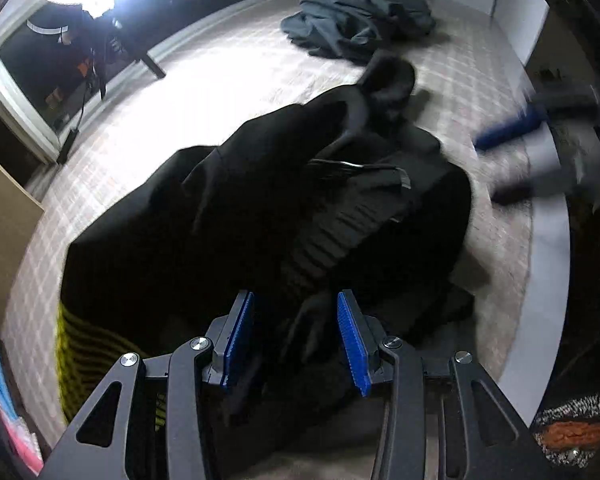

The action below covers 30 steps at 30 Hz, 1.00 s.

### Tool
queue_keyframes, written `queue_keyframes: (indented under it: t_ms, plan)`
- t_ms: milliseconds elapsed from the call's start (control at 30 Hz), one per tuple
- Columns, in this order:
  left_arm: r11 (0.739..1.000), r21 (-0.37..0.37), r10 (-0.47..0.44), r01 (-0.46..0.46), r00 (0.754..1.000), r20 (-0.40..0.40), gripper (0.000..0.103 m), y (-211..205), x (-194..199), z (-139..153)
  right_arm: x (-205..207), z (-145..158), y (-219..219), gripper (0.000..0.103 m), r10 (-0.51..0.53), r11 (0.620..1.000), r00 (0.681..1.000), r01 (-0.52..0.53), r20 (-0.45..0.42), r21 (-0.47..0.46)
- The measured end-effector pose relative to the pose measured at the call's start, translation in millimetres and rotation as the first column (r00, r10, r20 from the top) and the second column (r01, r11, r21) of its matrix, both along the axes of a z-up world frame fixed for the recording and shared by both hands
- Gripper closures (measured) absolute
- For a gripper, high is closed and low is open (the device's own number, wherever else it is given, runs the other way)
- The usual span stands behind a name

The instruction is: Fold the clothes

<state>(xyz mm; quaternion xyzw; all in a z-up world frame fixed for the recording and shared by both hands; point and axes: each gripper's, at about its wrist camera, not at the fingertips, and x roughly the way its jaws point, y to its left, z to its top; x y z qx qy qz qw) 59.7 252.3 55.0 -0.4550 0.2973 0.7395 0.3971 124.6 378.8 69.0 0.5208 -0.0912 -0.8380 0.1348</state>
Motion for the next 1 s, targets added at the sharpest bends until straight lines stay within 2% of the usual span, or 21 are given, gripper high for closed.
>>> queue_keyframes:
  t_ms: [67,100,133,200,300,467,533,600,667,700,733,833,933,1000]
  plan:
    - [1.0,0.009,0.009,-0.009,1.0,0.002,0.062,1.4,-8.2,1.6,-9.2,-15.3,-9.2,0.052,-0.003,1.0,1.0,0.003,0.006,0.011]
    - [1.0,0.013,0.014,-0.014,1.0,0.003,0.062,2.1,-12.3,2.3,-17.3,-23.4,-13.7,0.072,-0.011,1.0,1.0,0.01,0.015,0.026]
    - [1.0,0.02,0.021,-0.021,1.0,0.001,0.062,1.4,-17.0,4.7,-24.2,-28.2,-16.8,0.098,-0.019,0.999,0.999,0.018,0.028,0.039]
    - [0.998,0.039,0.045,-0.044,0.999,-0.01,0.061,-2.1,-26.2,12.1,-38.3,-21.2,-13.3,0.1,-0.046,0.999,0.999,0.046,0.012,0.009]
    - [0.994,0.087,0.072,-0.069,0.997,-0.026,0.06,-13.5,-32.6,29.1,-55.8,12.6,-2.3,0.1,-0.076,0.996,0.994,0.071,-0.075,-0.062]
    - [0.987,0.136,0.087,-0.086,0.996,-0.005,0.057,-26.2,-29.1,37.4,-77.9,62.8,-1.2,0.1,-0.043,0.999,0.983,0.04,-0.181,-0.017]
    - [0.989,0.122,0.092,-0.088,0.995,-0.027,0.057,-25.5,-26.0,33.0,-83.8,74.8,-1.6,0.1,-0.033,0.999,0.98,0.031,-0.196,-0.011]
    - [0.988,0.11,0.111,-0.107,0.993,-0.032,0.057,-23.5,-30.9,28.2,-87.6,85.0,2.4,0.1,-0.029,0.999,0.98,0.021,-0.196,-0.044]
    - [0.984,0.117,0.136,-0.131,0.99,-0.034,0.068,-21.1,-40.3,28.2,-86.9,95.6,5.2,0.1,-0.023,0.998,0.979,0.011,-0.201,-0.059]
    - [0.982,0.121,0.149,-0.144,0.988,-0.034,0.079,-19.9,-45.1,28.2,-86.0,101.8,4.6,0.1,-0.015,0.999,0.978,0.006,-0.208,-0.042]
    - [0.98,0.125,0.161,-0.156,0.986,-0.035,0.079,-18.8,-49.8,28.2,-85.2,107.3,5.9,0.1,-0.002,1.0,0.976,0.001,-0.217,-0.004]
    - [0.947,0.235,0.225,-0.221,0.974,0.009,0.08,-40.6,-72.2,52.8,-88.9,110.2,14.7,0.1,0.013,0.995,0.979,0.008,-0.205,0.099]
    - [0.904,0.321,0.27,-0.281,0.959,0.082,0.084,-59.0,-100.6,73.5,-103.9,90.7,25.3,0.1,-0.005,0.991,0.987,0.027,-0.163,0.13]
    - [0.891,0.312,0.313,-0.329,0.944,0.101,0.099,-65.0,-125.4,75.8,-117.4,67.4,24.9,0.1,-0.005,0.991,0.993,0.021,-0.118,0.131]
